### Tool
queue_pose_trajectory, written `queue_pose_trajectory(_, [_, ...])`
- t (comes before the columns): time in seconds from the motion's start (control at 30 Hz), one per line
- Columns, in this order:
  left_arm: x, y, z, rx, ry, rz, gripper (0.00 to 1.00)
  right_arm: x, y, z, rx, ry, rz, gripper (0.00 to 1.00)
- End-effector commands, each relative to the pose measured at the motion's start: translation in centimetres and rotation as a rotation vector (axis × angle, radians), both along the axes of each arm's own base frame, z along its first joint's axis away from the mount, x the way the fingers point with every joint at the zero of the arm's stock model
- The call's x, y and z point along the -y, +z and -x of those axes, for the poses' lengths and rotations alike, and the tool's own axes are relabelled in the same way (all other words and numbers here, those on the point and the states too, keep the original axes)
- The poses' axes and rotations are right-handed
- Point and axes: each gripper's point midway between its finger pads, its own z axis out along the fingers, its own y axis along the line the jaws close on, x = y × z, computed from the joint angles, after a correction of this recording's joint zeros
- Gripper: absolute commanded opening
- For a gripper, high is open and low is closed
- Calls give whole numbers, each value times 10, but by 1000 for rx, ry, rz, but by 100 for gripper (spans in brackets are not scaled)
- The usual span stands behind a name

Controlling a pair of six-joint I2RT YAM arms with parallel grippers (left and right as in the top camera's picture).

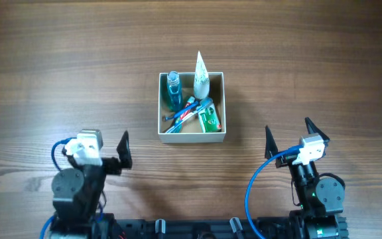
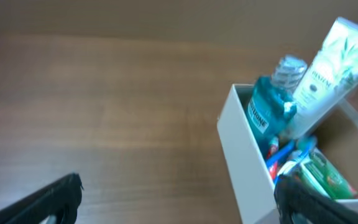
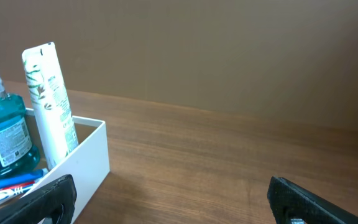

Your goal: Pack container

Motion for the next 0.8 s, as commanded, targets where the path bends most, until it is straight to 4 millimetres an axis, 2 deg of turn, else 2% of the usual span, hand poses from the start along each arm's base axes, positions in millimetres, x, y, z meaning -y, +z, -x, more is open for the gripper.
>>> queue_pose_trajectory(0.0, [5, -7, -13, 153, -23, 13, 100, 1, 1, 0, 1, -3, -13, 100])
queue_pose_trajectory(0.1, [-2, 1, -19, 303, 7, 15, 100, 1, 1, 0, 1, -3, -13, 100])
queue_pose_trajectory(0.17, [-6, -1, -19, 340, 24, 11, 100, 1, 1, 0, 1, -3, -13, 100])
queue_pose_trajectory(0.33, [-8, -31, -16, 240, 31, 27, 100, 1, 1, 0, 1, -3, -13, 100])
queue_pose_trajectory(0.77, [-7, -30, -16, 238, 36, 67, 100, 1, 1, 0, 1, -3, -13, 100])
